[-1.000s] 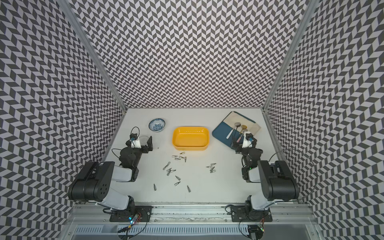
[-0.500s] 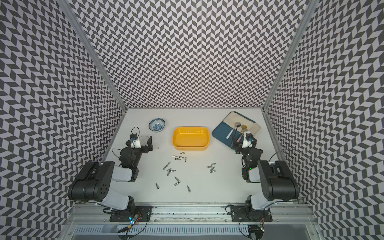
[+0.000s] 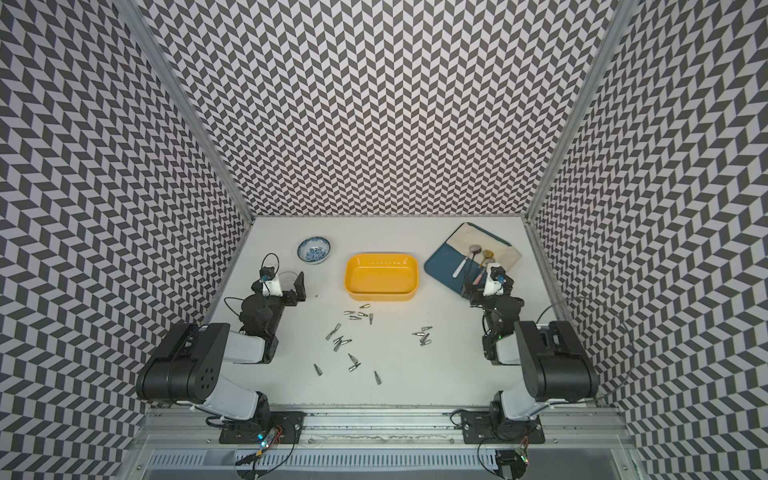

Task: Put the bit on the desktop into the storage box
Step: Pick up the screwdriver bit from the center of the board.

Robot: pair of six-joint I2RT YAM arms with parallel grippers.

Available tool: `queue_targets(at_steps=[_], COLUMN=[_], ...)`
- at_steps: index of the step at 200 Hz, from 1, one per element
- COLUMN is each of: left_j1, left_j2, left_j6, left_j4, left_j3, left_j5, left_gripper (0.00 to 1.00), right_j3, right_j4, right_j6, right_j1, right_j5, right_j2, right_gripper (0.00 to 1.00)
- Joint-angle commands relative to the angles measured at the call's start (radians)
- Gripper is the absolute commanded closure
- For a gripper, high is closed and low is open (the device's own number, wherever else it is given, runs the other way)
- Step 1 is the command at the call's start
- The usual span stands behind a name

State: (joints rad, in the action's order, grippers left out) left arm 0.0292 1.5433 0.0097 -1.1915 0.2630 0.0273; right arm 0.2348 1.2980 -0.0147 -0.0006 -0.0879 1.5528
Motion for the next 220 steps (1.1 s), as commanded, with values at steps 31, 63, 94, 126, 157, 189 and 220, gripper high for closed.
queue_targets(at_steps=[31, 63, 94, 126, 157, 189, 220], left_j1=[0.033, 0.081, 0.166, 0.309, 0.347, 0.451, 0.523], left_j2=[-0.193, -0.305, -0.26, -0.319, -0.407, -0.43, -0.496], left_j6=[-0.077, -0.159, -0.294, -0.395, -0.504, -0.61, -0.72], left_j4=[0.679, 1.045, 1.537, 1.757, 1.879, 1.982, 1.96], left_j3=[0.343, 0.492, 0.682, 0.696, 0.678, 0.601, 0.466], left_j5=[0.215, 0.21, 0.169, 0.14, 0.029, -0.004, -0.051], left_gripper=[0.0, 0.0, 0.01, 0.05, 0.05, 0.09, 0.1], right_j3=[0.244, 0.492, 0.719, 0.789, 0.756, 0.702, 0.684], right_j4=[-0.533, -1.009, -1.459, -1.725, -1.832, -1.847, -1.862], right_j6=[0.054, 0.105, 0.141, 0.237, 0.301, 0.341, 0.355], right_j1=[0.013, 0.12, 0.301, 0.387, 0.416, 0.421, 0.423], right_j5=[0.139, 0.215, 0.272, 0.183, 0.097, 0.096, 0.095], right_j2=[-0.185, -0.247, -0.237, -0.292, -0.385, -0.469, -0.495], right_gripper=[0.01, 0.0, 0.01, 0.01, 0.01, 0.01, 0.01])
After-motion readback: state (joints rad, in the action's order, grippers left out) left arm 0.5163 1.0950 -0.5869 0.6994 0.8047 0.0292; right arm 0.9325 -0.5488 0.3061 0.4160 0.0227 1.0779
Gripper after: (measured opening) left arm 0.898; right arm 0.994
